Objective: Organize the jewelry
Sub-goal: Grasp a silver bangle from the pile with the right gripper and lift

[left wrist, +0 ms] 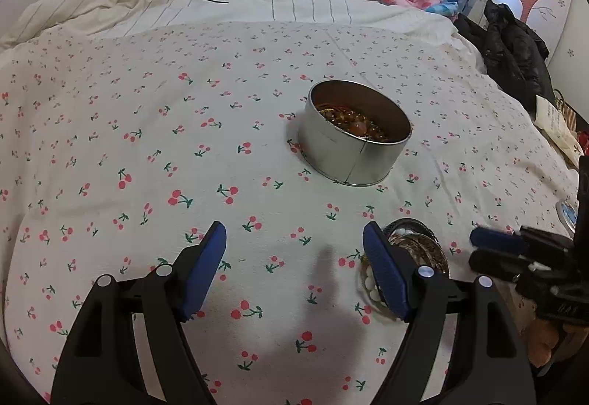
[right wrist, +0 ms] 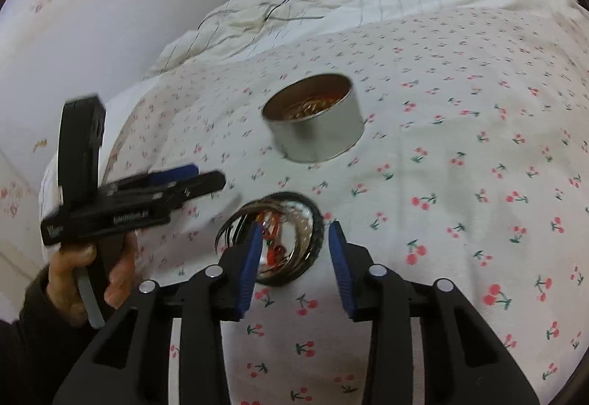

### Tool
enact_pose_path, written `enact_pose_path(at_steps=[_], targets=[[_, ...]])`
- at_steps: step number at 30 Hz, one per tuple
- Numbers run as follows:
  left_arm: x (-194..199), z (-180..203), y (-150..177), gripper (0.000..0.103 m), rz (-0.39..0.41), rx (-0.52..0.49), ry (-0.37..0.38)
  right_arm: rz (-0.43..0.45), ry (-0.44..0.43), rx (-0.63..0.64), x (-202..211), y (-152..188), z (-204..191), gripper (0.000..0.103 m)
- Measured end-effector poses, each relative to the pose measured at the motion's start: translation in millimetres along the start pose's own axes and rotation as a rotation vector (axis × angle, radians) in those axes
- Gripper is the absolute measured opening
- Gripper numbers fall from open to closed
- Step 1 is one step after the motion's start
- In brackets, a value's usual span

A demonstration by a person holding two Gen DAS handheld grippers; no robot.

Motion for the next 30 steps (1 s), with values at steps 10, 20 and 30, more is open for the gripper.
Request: enact_pose_path(at_steps=[10,20,30], targets=[[0.9,-6.2,-2.5,0.078,0.006,0.028,-0.005,-0.054,0.021,0.019,-27.9,5.9,-5.5,0.018],[0.3,-9.0,-2.7,0.080,0.001,0.042,-0.008,-0.032,0.023,0.032,-27.0,4.0,-6.9,0.006],[-1.8,-10.8,-3.2,0.081,-0.002,0.043,-0.015,0.029,-0.064,0.016,-11.1,-5.0,-16.1,0.006]])
Point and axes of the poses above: each gripper's, at about its wrist camera, not at the fingertips, and x roughly against the way its jaws point, z to its right, y to its underside, the point moved 6 cm from there along -x, roughly the way its jaws point, and after that the axes turned 7 degrees about z, right-handed, at the moved point
